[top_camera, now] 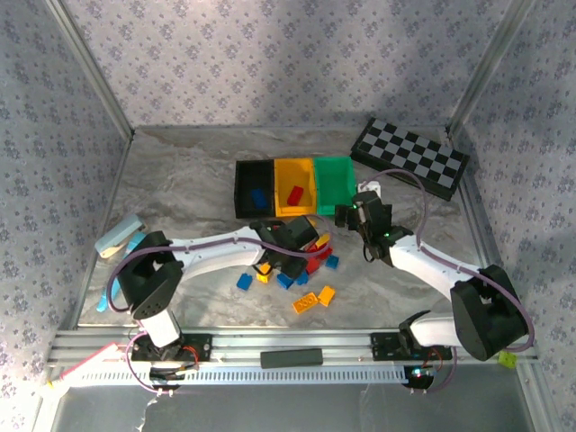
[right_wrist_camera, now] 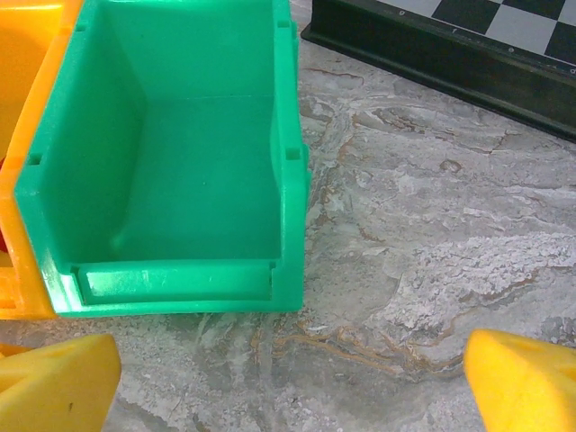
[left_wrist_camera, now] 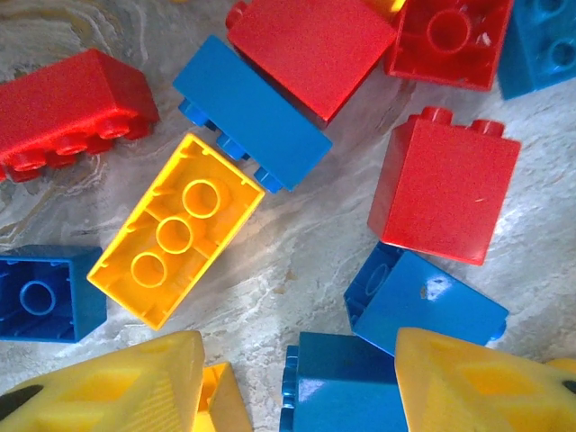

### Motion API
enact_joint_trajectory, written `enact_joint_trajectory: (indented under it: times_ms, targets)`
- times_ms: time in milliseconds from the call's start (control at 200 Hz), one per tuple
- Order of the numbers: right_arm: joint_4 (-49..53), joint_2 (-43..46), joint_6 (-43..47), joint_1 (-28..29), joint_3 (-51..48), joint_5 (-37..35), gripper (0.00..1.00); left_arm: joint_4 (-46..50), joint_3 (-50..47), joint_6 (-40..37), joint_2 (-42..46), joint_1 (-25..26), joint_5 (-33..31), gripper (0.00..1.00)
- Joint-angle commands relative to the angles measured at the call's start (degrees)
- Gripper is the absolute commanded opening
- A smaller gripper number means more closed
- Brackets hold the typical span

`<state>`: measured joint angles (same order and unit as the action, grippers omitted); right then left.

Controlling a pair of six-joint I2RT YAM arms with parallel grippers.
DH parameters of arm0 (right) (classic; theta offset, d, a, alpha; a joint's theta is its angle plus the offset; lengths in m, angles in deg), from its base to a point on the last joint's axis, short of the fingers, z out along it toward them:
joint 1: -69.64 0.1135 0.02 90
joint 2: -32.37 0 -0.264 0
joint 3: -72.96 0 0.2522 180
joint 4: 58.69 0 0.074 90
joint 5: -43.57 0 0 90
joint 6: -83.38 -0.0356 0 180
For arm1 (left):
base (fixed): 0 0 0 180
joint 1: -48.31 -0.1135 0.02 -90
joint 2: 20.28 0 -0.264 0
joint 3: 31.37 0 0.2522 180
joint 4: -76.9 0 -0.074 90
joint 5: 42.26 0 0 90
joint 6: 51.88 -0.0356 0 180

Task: Sort the legos into containers by color
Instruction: Pick up the lego from the middle-left of the table.

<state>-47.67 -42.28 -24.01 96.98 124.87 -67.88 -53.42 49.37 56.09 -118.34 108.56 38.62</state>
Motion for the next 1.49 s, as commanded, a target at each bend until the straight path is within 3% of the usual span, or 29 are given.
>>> enact_joint_trajectory:
  times_ms: [0,255,410,560,1060,1229,1299,1489]
  targets:
    - [0.22,0.76,-1.33,-0.39,-0.62,0.93,1.00,1.43,0.96,-0.94,-1.09,1.22,-1.80,0.57]
    - [0.23,1.09,-1.86,-0.82,-0.80,1.83,1.00,1.88,1.63,-0.31,-0.86,2.33,-2.39,0.57]
    - [0.36,1.00,-1.86,-1.10,-0.91,1.42,1.00,0.78,3.91,-0.10,-1.77,2.65,1.38,0.56]
    - [0.28,1.87,-1.90,-1.24,-1.31,1.60,1.00,0.20,4.92,-0.31,-2.95,3.36,1.21,0.56]
    - [0.44,2.46,-2.04,-1.65,-1.50,1.83,1.00,2.62,14.87,-2.07,-15.26,3.25,2.09,0.53]
    - [0.67,2.58,-2.04,-1.82,-1.43,1.66,1.00,3.64,14.96,-1.71,-14.85,3.20,1.79,0.40]
    - [0.56,2.91,-2.13,-1.75,-1.65,1.97,1.00,3.67,14.82,-1.55,-13.98,3.12,0.75,0.27]
    - [0.60,3.04,-2.21,-1.89,-1.68,1.60,1.00,4.49,16.48,-1.58,-10.28,2.01,-0.31,0.24]
